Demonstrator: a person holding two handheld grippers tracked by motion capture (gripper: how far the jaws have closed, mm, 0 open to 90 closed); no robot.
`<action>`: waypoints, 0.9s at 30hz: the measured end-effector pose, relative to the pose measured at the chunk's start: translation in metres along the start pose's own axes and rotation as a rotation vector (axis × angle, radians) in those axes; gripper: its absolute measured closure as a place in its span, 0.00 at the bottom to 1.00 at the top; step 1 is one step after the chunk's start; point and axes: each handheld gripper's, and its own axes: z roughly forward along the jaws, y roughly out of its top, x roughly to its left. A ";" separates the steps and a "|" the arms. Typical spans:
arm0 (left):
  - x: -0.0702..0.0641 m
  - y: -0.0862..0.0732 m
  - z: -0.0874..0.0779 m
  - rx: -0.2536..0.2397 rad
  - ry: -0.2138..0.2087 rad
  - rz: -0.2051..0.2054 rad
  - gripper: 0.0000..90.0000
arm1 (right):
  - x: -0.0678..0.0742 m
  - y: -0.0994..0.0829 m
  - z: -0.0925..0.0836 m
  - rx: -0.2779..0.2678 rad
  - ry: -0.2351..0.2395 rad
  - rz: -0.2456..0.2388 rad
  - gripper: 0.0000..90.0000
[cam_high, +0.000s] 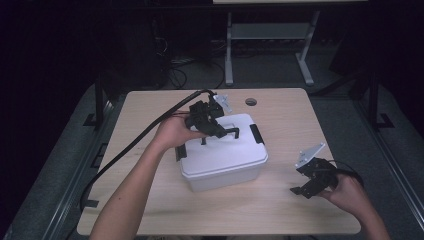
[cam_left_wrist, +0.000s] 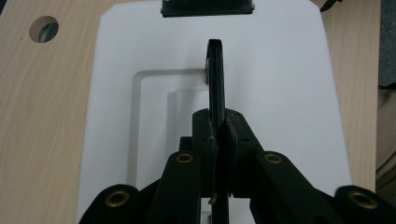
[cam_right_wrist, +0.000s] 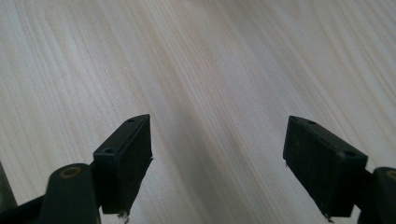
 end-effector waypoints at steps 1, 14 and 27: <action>0.000 0.000 0.000 -0.002 -0.002 -0.003 0.90 | 0.000 0.000 0.000 0.000 -0.001 0.001 0.26; -0.003 -0.009 -0.004 -0.031 -0.027 -0.016 0.74 | 0.000 0.000 0.000 0.007 -0.004 0.004 0.25; -0.012 -0.013 -0.022 -0.049 -0.018 0.000 0.69 | -0.002 0.001 0.000 -0.001 -0.006 0.019 0.25</action>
